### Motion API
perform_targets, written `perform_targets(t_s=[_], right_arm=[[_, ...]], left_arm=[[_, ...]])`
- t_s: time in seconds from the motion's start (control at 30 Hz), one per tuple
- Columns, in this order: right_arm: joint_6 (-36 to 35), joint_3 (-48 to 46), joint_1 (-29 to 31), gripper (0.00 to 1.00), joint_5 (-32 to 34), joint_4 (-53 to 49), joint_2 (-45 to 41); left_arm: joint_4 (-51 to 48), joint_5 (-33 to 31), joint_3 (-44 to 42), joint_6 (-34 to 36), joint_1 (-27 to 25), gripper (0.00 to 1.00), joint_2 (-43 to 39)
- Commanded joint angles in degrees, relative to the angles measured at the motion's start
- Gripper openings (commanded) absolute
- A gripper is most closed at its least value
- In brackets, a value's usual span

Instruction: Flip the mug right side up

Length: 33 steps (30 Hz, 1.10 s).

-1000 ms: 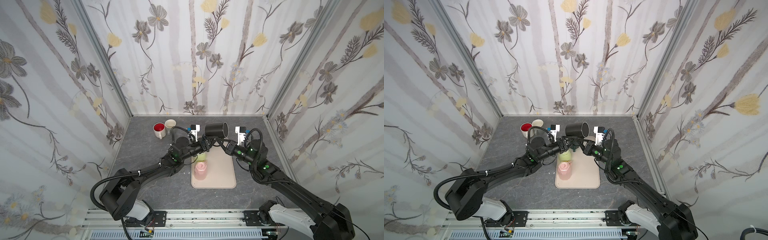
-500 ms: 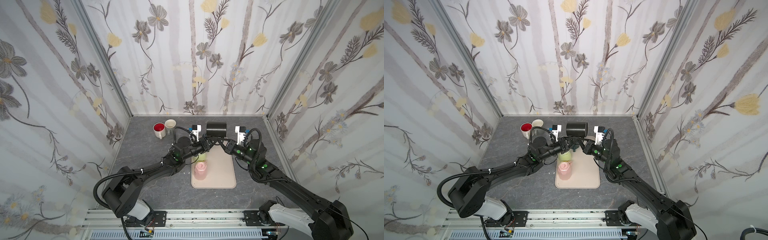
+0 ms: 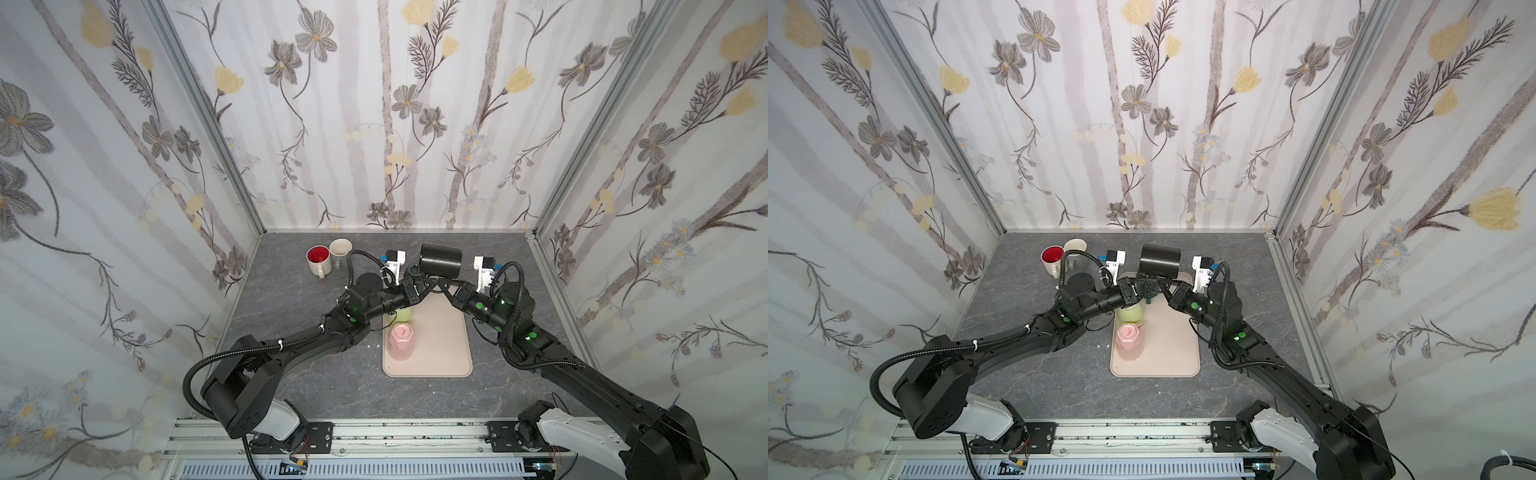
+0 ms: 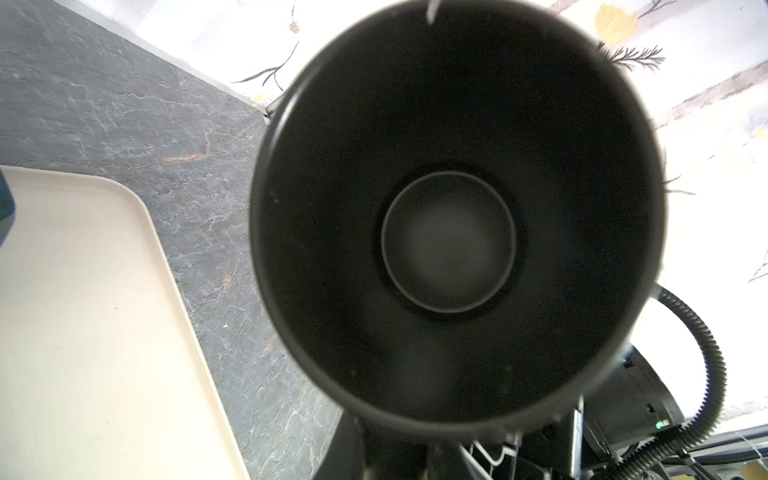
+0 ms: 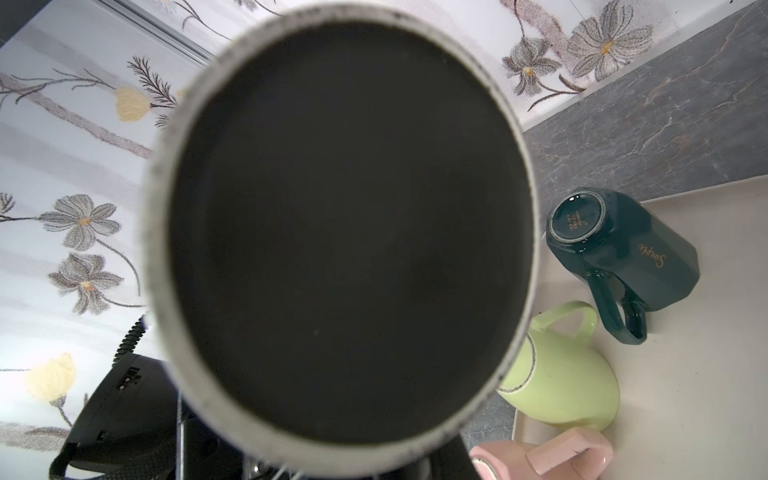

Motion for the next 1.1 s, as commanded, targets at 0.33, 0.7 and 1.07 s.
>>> perform_targets(t_s=[0.33,0.7,1.07], right_arm=[[-5.8,-0.2,0.2,0.00,-2.3,1.3,1.0],[-4.8,-1.2,0.2,0.00,-2.0,1.8,1.2],[-4.4,-2.6,0.2,0.07,-1.4,1.8,-0.1]], left_arm=[[-7.3,-4.6,1.4,2.9,-0.1,0.00,-4.0],[-8.0,-5.2,1.1,3.4,-0.1,0.00,-4.0],[-8.8,-6.4,2.2,3.0,-0.1,0.00,-1.8]])
